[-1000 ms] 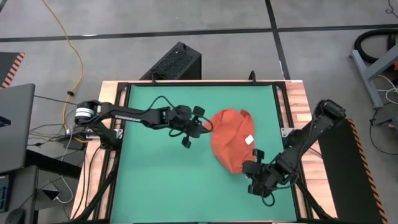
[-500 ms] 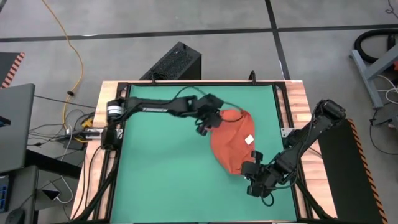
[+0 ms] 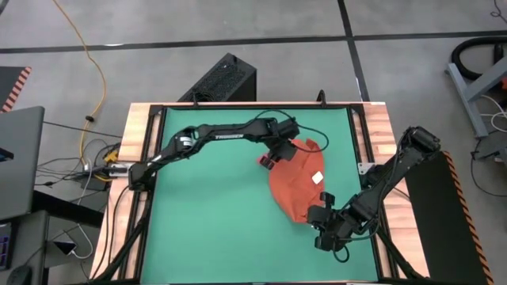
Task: Roll towel
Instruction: Roll the orange microfiber towel
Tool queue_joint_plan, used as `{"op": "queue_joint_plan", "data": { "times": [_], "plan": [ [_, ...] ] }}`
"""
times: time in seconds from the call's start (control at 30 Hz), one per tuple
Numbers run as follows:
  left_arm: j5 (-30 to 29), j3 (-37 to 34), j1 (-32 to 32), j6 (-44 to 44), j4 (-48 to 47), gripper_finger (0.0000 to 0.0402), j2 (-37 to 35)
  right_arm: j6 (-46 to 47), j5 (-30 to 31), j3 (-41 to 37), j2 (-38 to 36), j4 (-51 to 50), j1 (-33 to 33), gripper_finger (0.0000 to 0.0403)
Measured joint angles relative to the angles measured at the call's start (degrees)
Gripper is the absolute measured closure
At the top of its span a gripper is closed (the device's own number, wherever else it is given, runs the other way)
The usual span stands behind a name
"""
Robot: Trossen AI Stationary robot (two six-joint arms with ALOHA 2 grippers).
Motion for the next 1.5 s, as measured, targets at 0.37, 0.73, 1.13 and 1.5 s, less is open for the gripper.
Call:
{"op": "queue_joint_plan", "data": {
  "times": [0.37,0.73,1.13,1.5],
  "plan": [
    [3.8,6.3,0.2,-1.5,-7.5,0.0262,0.7,0.0,0.0,0.0,0.0,-0.1,0.0,0.0399],
    [6.7,7.1,0.4,-1.6,-7.9,0.0262,2.4,0.4,0.0,0.0,0.0,0.2,0.0,0.0399],
    [5.7,7.2,0.9,-3.1,-8.4,0.0262,4.1,0.5,0.0,0.0,0.0,1.1,-0.1,0.0399],
    [3.3,7.1,0.8,-4.4,-12.0,0.028,6.5,0.5,-0.1,0.0,0.0,3.6,-0.1,0.0399]
  ]
}}
